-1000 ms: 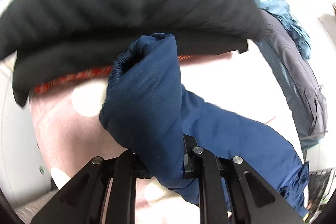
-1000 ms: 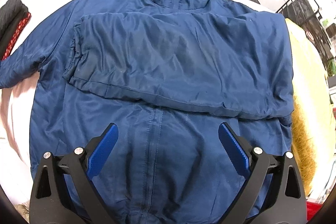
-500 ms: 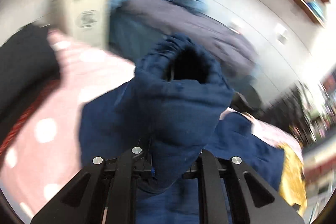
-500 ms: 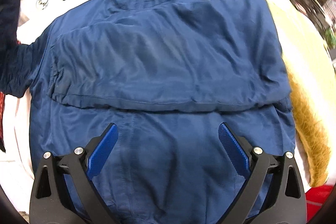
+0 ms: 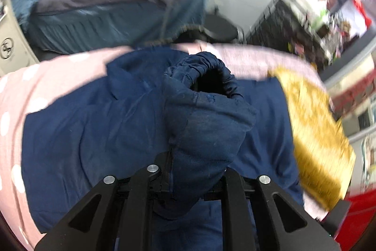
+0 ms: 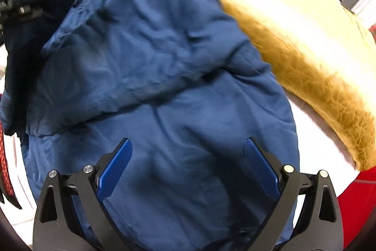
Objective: Fold large clothes
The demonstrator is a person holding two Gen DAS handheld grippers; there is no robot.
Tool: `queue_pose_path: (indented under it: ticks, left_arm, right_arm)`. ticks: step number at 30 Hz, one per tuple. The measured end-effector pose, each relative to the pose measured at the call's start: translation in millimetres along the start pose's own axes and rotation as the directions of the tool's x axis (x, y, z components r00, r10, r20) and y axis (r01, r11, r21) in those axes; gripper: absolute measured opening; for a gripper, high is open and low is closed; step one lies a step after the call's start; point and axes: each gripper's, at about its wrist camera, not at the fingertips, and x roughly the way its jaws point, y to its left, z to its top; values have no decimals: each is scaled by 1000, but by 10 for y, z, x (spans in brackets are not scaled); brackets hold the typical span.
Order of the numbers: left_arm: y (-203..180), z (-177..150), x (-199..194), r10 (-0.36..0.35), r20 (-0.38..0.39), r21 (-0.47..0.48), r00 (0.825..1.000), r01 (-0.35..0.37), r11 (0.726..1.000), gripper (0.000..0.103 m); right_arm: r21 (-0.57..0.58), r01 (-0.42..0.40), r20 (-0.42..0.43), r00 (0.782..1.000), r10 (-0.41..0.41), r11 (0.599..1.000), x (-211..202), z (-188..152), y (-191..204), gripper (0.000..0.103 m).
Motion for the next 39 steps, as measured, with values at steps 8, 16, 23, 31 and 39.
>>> queue_pose_path:
  ticks: [8,16,23,31,39]
  left_arm:
    - [-124,-336,211,-105,-88,-10,991,104,994,91]
    - [-210,-444,-30,-116,-67,62,991,120,991,96]
    - [398,-851,-267,-29,-50,-19,998,29,999,96]
    - [1342,-1217,-561,76,-18,-243,997,-78,967,96]
    - [1739,-970,-498,184,-14,-265,983,-181,947,96]
  right_arm:
    - [18,-10,-4,1000,10,1000,16,90,-79,95]
    - [24,-11,11,1000,10,1000,-10,327,71,95]
    - [-20,-8,33,999,9,1000,-37,482,225,95]
    - [-127,-77,129,987,93,989,-249,760,821,95]
    - [-454,-103,126,976,178,885,-151,941,1914,95]
